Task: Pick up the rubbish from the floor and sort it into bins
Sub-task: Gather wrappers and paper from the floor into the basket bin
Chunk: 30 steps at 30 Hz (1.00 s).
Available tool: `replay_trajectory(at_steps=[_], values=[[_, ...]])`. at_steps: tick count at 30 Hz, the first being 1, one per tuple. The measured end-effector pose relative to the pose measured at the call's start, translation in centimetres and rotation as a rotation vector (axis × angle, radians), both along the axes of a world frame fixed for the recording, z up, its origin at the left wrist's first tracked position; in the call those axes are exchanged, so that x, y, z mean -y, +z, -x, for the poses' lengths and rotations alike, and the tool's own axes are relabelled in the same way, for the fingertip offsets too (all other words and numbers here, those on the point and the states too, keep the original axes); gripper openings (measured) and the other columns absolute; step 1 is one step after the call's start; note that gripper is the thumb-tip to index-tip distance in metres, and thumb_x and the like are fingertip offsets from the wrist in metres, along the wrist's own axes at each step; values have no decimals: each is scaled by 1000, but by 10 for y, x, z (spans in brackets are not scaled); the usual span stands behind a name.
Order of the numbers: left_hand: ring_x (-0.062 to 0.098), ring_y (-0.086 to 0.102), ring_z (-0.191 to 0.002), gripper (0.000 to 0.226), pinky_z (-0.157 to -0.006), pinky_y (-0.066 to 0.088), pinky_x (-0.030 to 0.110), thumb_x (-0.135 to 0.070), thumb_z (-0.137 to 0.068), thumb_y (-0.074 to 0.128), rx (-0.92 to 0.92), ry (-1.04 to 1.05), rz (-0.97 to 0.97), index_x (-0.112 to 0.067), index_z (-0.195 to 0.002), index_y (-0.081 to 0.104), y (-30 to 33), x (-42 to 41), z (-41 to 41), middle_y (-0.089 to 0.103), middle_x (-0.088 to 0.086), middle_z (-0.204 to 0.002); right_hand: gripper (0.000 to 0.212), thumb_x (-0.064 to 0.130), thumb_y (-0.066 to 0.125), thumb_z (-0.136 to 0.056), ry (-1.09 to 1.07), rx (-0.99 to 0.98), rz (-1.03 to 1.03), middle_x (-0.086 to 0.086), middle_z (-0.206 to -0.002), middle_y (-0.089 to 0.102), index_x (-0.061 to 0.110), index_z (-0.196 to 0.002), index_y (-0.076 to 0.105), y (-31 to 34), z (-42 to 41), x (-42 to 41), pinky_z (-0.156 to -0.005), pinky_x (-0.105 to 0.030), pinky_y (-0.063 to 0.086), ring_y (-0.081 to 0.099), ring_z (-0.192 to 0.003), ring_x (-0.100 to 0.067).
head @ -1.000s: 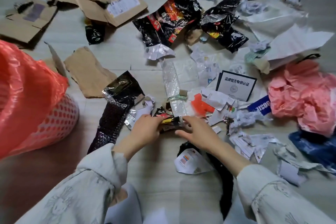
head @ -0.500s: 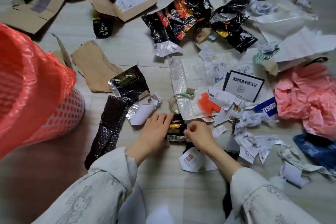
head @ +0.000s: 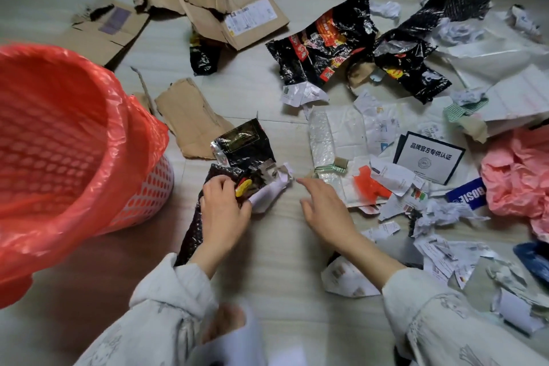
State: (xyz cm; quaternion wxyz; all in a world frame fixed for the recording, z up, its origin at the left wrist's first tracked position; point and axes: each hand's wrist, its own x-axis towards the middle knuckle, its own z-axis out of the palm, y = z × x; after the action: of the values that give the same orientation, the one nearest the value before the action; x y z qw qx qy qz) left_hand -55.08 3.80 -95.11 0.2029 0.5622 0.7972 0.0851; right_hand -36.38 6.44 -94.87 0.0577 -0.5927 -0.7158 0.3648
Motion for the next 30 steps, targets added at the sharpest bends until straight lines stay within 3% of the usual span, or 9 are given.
replay_trajectory(at_steps=[3,6,12,16,19,21,24,26,30], values=[[35,16,-137,37,-109,23,47,-17,-84,55,69,222,212,-3,-117,45,-11,7,24,21,19,-147,57,12,68,-76,280,120,-158,-12,-133,53,13,-131,52,-8,32,-17,-94,-50,47,49,-124,-33],[36,0,-142,30,-110,22,54,-19,-88,52,111,231,359,-10,-115,41,-22,12,31,3,21,-152,63,29,85,-50,463,285,-231,-10,-113,68,20,-110,68,-24,54,-25,-71,-49,56,65,-105,-33],[33,32,-122,30,-97,34,45,-9,-85,51,6,148,262,-13,-113,43,-26,13,25,33,14,-129,35,44,68,-63,483,402,-218,-7,-85,64,21,-89,68,-32,42,-11,-69,-42,51,65,-82,-31],[33,48,-110,45,-88,42,42,5,-77,49,142,90,70,-11,-118,42,-25,11,26,49,12,-117,44,41,60,-80,336,462,-64,-6,-116,50,20,-118,51,-26,27,-3,-84,-41,41,46,-115,-30],[34,53,-108,66,-85,45,37,8,-76,49,330,154,3,-18,-134,33,-19,4,28,56,13,-120,41,32,55,-85,354,459,-103,-5,-121,49,20,-123,47,-26,18,-1,-84,-39,41,46,-117,-28],[34,54,-106,55,-81,39,27,3,-80,56,379,189,-47,-16,-131,44,-17,-3,34,60,13,-114,38,25,50,-88,360,466,-87,-5,-121,50,18,-125,45,-24,17,-1,-81,-36,42,49,-113,-28],[31,55,-96,27,-71,30,17,8,-78,57,383,235,-88,-4,-100,68,-15,-15,46,53,8,-92,27,24,46,-90,356,494,-53,-5,-119,49,13,-114,50,-18,16,-1,-80,-34,41,49,-110,-25],[28,54,-96,28,-81,37,21,12,-75,53,450,366,-63,-3,-92,70,-18,-21,54,49,6,-93,27,26,50,-90,273,410,-66,-5,-119,48,13,-113,52,-12,16,-5,-78,-33,41,49,-109,-24],[30,55,-105,41,-94,45,55,11,-67,41,612,462,-91,-8,-89,70,-19,-22,64,54,13,-108,33,23,59,-85,90,230,-148,-10,-116,50,8,-115,55,4,23,-32,-86,-35,40,46,-110,-26]])
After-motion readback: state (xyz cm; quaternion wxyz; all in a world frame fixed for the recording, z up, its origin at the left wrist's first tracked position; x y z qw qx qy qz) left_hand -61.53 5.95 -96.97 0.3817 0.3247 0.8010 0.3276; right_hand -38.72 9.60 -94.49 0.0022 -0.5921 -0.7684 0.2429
